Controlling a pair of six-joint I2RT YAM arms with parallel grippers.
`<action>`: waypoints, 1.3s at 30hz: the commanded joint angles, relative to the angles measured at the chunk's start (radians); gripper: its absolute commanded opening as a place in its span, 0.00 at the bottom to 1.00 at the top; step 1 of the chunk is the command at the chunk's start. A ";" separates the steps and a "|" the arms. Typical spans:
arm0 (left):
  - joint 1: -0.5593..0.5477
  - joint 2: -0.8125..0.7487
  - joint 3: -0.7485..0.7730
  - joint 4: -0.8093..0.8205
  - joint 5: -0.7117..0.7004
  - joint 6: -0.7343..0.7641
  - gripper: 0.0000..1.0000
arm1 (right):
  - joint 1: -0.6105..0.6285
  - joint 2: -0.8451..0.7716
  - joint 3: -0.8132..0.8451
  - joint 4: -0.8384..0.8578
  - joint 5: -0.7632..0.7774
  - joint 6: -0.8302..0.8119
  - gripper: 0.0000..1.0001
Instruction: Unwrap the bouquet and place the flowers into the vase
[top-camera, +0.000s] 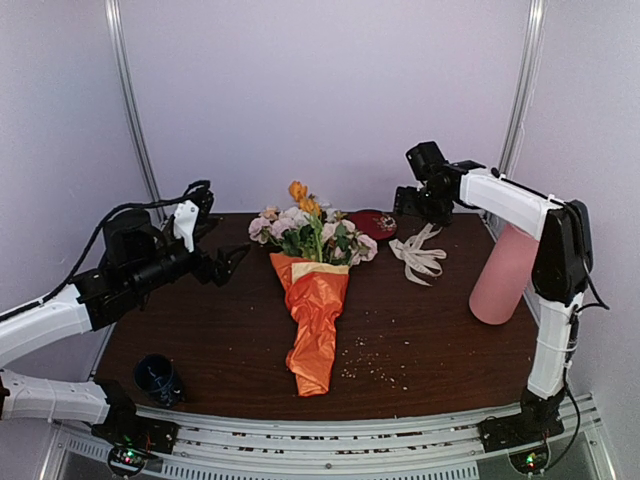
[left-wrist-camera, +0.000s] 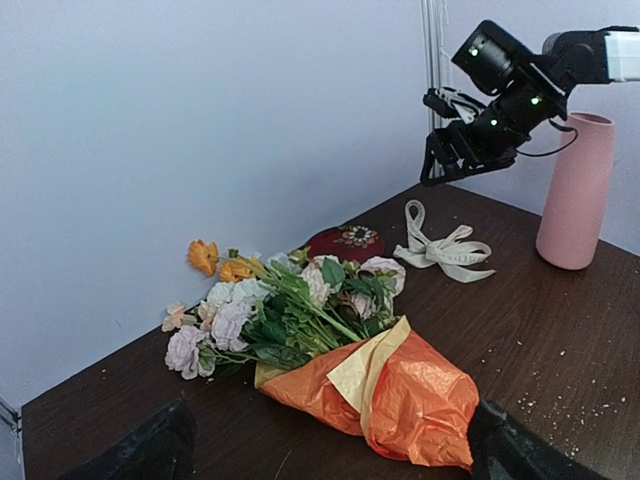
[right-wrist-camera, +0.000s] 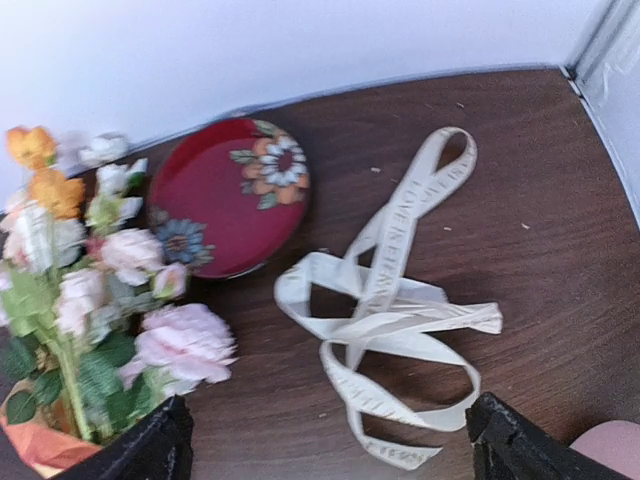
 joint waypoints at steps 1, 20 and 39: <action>0.002 0.014 0.021 0.026 -0.041 -0.026 0.97 | 0.225 -0.099 -0.080 0.101 0.066 -0.072 0.96; 0.003 0.009 0.008 0.022 -0.369 -0.099 0.97 | 0.669 0.024 -0.272 0.296 0.004 0.061 0.55; 0.002 0.057 0.031 0.004 -0.286 -0.103 0.90 | 0.681 0.083 -0.283 0.282 -0.054 0.138 0.34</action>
